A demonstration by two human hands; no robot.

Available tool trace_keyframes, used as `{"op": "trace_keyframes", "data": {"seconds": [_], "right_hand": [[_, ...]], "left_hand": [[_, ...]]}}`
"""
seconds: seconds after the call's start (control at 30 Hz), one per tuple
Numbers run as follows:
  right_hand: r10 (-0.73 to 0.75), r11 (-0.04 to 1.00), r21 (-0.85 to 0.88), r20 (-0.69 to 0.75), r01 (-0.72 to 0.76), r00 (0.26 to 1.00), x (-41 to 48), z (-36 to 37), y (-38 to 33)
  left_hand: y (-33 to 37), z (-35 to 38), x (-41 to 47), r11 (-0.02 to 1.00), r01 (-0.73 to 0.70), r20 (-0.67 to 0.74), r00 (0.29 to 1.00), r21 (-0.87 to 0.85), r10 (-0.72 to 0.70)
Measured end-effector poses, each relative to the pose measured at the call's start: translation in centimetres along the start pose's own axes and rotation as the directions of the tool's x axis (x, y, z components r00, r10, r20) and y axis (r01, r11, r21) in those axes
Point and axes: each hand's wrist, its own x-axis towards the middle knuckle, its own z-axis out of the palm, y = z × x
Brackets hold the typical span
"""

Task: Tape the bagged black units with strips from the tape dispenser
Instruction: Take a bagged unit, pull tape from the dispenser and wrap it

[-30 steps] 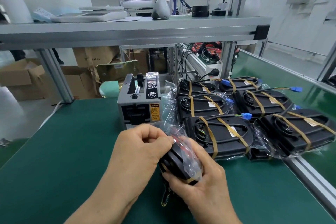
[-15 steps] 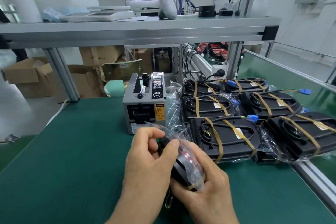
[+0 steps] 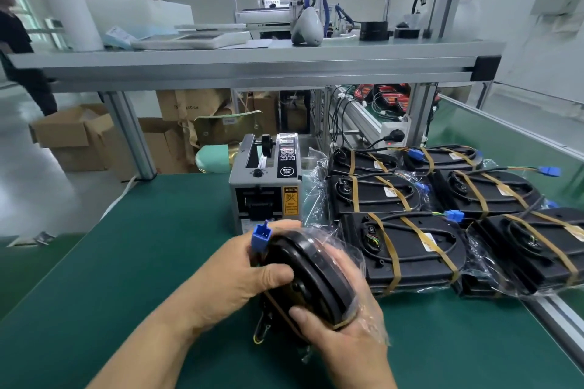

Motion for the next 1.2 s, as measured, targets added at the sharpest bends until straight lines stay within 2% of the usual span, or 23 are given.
{"op": "trace_keyframes", "data": {"seconds": [0.07,0.17,0.23,0.33,0.43,0.5,0.6,0.67,0.8,0.93,1.1,1.2], "right_hand": [[0.037,0.999,-0.021,0.094,-0.035,0.995,0.0,-0.6,-0.1],[0.100,0.995,-0.036,0.231,-0.095,0.968,-0.4,-2.9,-0.9],[0.120,0.992,-0.048,0.201,-0.113,0.972,-0.4,-4.3,-1.4],[0.108,0.975,-0.211,0.153,-0.075,0.982,0.2,-4.8,-1.7],[0.165,0.956,-0.271,0.177,-0.113,0.970,0.5,-3.8,-1.4],[0.210,0.948,-0.275,0.154,-0.162,0.966,0.4,-3.5,-0.9],[0.254,0.931,-0.286,0.056,-0.228,0.966,0.1,-3.2,-0.7],[0.266,0.923,-0.293,0.012,-0.251,0.964,-0.1,-3.1,-0.5],[0.327,0.917,-0.206,-0.109,-0.343,0.939,-0.8,-2.9,0.1],[0.412,0.901,-0.085,-0.135,-0.425,0.901,-1.1,-2.8,-0.2],[0.535,0.842,0.078,0.010,-0.535,0.845,-1.1,-3.0,-0.5],[0.548,0.833,0.062,0.056,-0.550,0.835,-0.5,-3.4,-0.6]], "left_hand": [[0.2,-0.7,0.5,0.998,-0.048,0.059,0.997,-0.051,0.051],[-0.1,-1.3,0.7,0.988,-0.134,0.013,0.991,0.083,0.133],[-0.2,-1.5,0.8,0.944,-0.192,-0.002,0.980,0.268,0.200],[-0.3,-0.4,1.1,0.806,-0.239,0.076,0.969,0.541,0.237],[-0.6,1.4,1.4,0.674,-0.357,0.186,0.931,0.646,0.315],[-1.4,2.7,1.7,0.536,-0.413,0.240,0.900,0.736,0.364],[-2.7,4.1,1.2,0.474,-0.388,0.227,0.904,0.790,0.362],[-3.6,4.5,0.4,0.436,-0.380,0.189,0.888,0.816,0.420],[-5.0,3.8,-1.3,0.518,-0.304,-0.034,0.838,0.800,0.544],[-5.5,4.1,-1.9,0.625,-0.274,-0.152,0.827,0.731,0.541],[-5.2,4.7,-1.8,0.731,-0.268,-0.179,0.864,0.627,0.470],[-4.5,4.0,-2.1,0.706,-0.289,-0.061,0.903,0.647,0.426]]}}
